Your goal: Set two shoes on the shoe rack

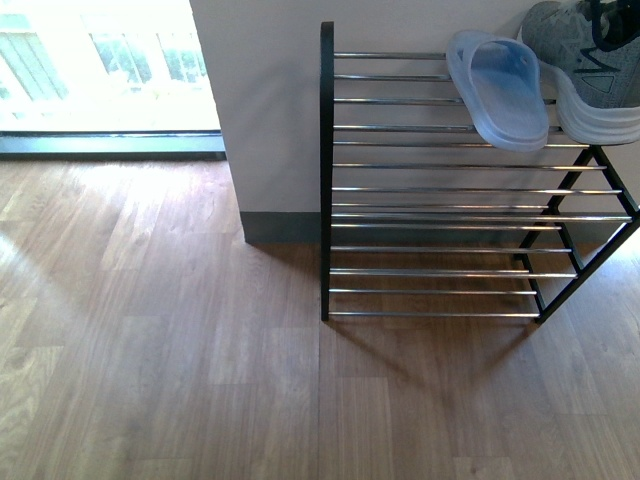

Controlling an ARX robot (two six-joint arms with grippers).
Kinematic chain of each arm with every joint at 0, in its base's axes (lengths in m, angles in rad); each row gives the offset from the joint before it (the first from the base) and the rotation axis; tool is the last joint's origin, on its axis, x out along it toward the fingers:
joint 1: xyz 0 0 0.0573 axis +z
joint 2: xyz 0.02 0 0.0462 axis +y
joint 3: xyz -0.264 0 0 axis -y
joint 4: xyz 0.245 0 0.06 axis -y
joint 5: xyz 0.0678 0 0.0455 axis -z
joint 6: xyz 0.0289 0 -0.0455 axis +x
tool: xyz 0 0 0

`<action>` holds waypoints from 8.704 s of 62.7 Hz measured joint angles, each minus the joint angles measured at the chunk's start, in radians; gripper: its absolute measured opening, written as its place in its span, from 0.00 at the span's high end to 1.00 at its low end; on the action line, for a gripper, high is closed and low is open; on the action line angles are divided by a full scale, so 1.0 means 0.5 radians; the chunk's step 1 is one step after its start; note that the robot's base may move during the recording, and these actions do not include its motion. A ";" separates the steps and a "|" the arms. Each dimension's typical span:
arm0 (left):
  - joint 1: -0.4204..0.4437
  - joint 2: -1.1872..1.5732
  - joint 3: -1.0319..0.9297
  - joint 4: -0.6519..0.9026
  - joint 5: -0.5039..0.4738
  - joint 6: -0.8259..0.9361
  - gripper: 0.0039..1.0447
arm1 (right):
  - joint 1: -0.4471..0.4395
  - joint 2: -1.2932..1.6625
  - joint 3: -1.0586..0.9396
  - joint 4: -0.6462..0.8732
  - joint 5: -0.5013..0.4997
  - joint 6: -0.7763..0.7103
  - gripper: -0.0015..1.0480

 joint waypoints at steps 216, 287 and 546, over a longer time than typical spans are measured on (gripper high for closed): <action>0.002 0.000 0.000 0.000 0.002 0.000 0.98 | -0.206 -1.769 -0.272 -1.443 -0.199 -0.009 0.09; -0.768 2.237 1.785 0.359 -0.470 -0.764 0.98 | -0.206 -1.769 -0.272 -1.443 -0.199 -0.009 0.09; -0.231 -1.678 0.011 -1.598 0.317 2.596 0.99 | -0.206 -1.769 -0.272 -1.443 -0.200 -0.009 0.09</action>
